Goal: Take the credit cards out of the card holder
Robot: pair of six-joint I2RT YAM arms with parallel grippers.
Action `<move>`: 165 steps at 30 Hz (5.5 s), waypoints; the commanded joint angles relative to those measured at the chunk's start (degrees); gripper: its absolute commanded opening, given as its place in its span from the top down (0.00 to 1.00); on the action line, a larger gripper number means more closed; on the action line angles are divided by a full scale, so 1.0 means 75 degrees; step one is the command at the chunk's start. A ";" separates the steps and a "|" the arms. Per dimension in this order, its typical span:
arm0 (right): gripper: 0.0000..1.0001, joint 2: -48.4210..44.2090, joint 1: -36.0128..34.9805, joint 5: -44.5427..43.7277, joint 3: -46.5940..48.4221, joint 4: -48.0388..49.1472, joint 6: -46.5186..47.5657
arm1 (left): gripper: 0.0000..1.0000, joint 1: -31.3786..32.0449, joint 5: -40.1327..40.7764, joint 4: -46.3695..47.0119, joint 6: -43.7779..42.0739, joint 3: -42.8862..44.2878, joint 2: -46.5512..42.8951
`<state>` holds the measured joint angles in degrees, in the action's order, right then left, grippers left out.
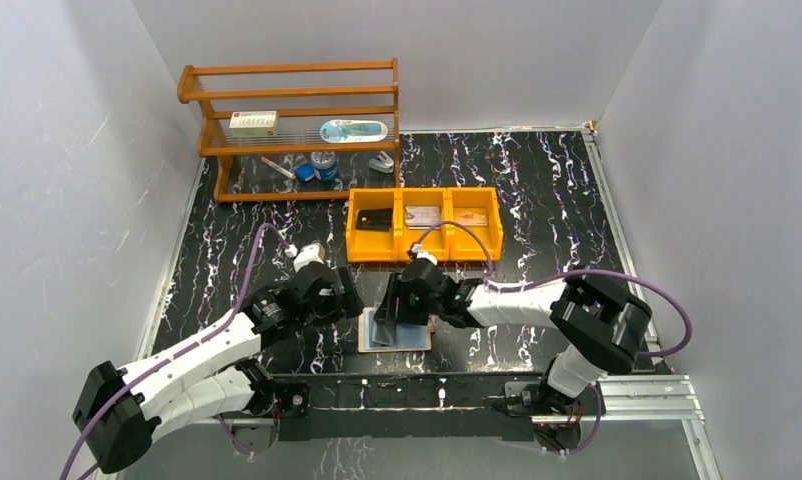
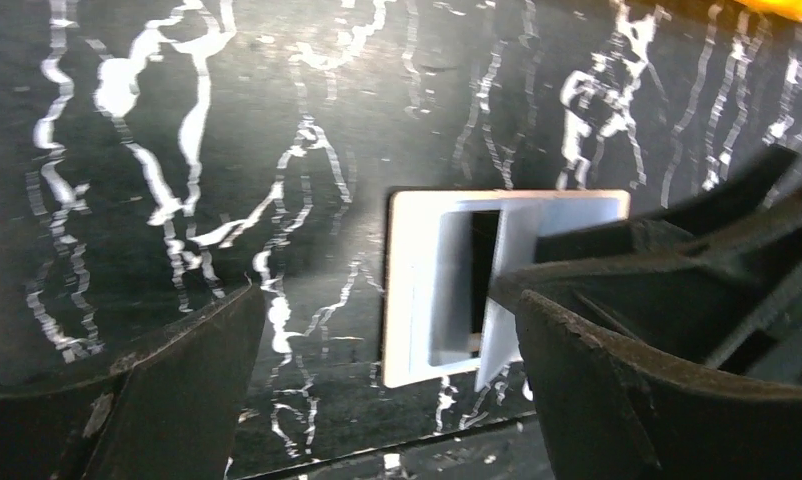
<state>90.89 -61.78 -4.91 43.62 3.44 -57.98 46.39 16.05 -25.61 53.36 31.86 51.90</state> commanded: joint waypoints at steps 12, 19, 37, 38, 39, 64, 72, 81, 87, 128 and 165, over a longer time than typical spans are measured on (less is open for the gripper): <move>0.44 0.0101 0.0605 0.1432 -0.1510 0.2289 -0.1137 | 0.29 -0.0021 -0.3221 0.2668 -0.0370 -0.0732 0.0531; 0.43 0.0050 0.0643 0.1396 -0.1586 0.2283 -0.1199 | 0.41 -0.0027 -0.4359 0.3599 -0.0459 -0.1203 0.0612; 0.39 -0.0060 0.0660 0.1502 -0.1401 0.2195 -0.1100 | 0.56 -0.0025 -0.4525 0.4387 -0.0978 -0.0881 0.1881; 0.38 -0.0101 0.0704 0.1575 -0.1366 0.2162 -0.1044 | 0.56 -0.0022 -0.4554 0.4428 -0.1026 -0.0855 0.1898; 0.37 -0.0167 0.0737 0.1645 -0.1303 0.2104 -0.0987 | 0.56 -0.0023 -0.4604 0.4477 -0.1084 -0.0806 0.1930; 0.16 -0.3794 0.0961 -0.1823 -0.1424 -0.1559 -0.1468 | 0.56 0.0002 -0.5977 0.5541 -0.1172 -0.0269 0.3038; 0.20 -0.4214 0.0971 -0.1578 -0.1919 -0.0876 -0.1540 | 0.54 0.0009 -0.4972 0.4245 -0.1575 -0.0073 0.2459; 0.29 -0.3362 0.0968 -0.0440 -0.1765 0.0115 -0.1222 | 0.50 -0.0062 -0.2012 0.1621 -0.1075 0.0192 0.1775; 0.35 -0.2624 0.0962 0.0452 -0.1573 0.0752 -0.0992 | 0.44 -0.0349 -0.1884 0.1314 -0.0889 0.0138 0.1647; 0.58 0.0122 0.0947 0.1833 -0.1164 0.1785 -0.1114 | 0.53 -0.0797 -0.4669 0.2774 -0.1833 -0.0112 0.2714; 0.83 -0.0501 0.0946 0.1541 -0.1283 0.1388 -0.0991 | 0.65 -0.0795 -0.4091 0.2424 -0.1818 -0.0508 0.2878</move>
<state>90.28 -54.65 9.17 33.74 15.86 -66.08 40.34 -16.64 -3.31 40.49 28.75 73.03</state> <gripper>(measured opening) 0.191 0.348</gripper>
